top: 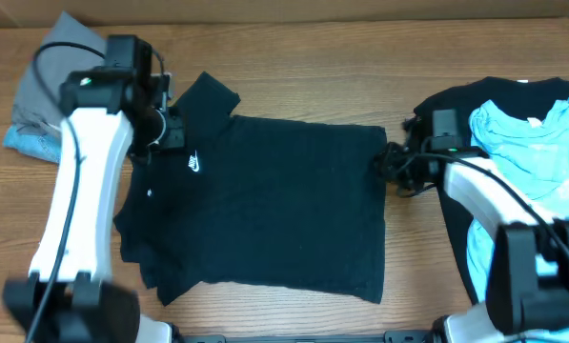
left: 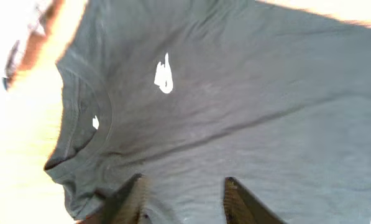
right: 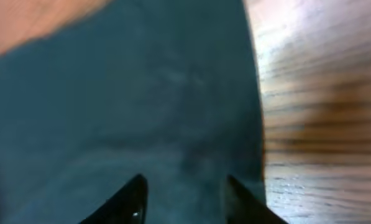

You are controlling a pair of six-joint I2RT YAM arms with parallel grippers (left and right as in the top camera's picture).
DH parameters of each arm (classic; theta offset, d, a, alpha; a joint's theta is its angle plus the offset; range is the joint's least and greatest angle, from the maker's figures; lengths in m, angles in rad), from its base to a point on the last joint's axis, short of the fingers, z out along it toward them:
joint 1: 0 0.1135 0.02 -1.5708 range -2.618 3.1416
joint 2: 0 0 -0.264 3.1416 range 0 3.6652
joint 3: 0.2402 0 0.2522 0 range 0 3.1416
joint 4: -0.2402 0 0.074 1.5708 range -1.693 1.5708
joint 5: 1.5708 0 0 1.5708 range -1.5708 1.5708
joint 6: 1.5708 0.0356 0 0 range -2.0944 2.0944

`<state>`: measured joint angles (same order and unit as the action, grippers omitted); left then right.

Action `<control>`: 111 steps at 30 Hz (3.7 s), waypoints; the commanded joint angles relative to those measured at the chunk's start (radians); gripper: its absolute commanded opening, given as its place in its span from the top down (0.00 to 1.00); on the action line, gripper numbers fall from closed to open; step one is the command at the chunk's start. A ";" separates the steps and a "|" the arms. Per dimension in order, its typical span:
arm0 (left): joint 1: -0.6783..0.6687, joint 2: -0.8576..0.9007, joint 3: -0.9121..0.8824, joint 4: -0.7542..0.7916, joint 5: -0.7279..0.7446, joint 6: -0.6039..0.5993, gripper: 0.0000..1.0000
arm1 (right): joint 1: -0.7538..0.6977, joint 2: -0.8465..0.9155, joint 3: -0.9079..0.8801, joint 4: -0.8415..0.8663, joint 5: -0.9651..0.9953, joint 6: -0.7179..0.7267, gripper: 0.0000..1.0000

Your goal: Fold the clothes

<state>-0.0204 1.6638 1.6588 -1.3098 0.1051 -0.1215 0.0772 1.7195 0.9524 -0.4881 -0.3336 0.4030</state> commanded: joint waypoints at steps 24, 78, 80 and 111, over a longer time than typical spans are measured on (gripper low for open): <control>-0.006 -0.147 0.000 -0.079 -0.035 0.059 0.41 | -0.190 0.115 0.093 0.143 0.038 0.053 0.67; 0.039 0.208 -0.463 0.760 0.077 0.042 0.71 | -0.188 -0.304 0.203 -0.496 -0.060 -0.097 0.37; 0.044 0.192 -0.388 0.634 0.067 0.053 0.67 | -0.188 -0.304 0.203 -0.529 -0.060 -0.095 0.37; 0.362 -0.150 -0.627 0.043 0.123 -0.026 0.57 | -0.188 -0.303 -0.407 -0.498 -0.066 0.181 0.51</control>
<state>0.3405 1.5169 1.0779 -1.2858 0.2096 -0.1310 -0.1150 1.4212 0.5938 -1.0294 -0.3527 0.5453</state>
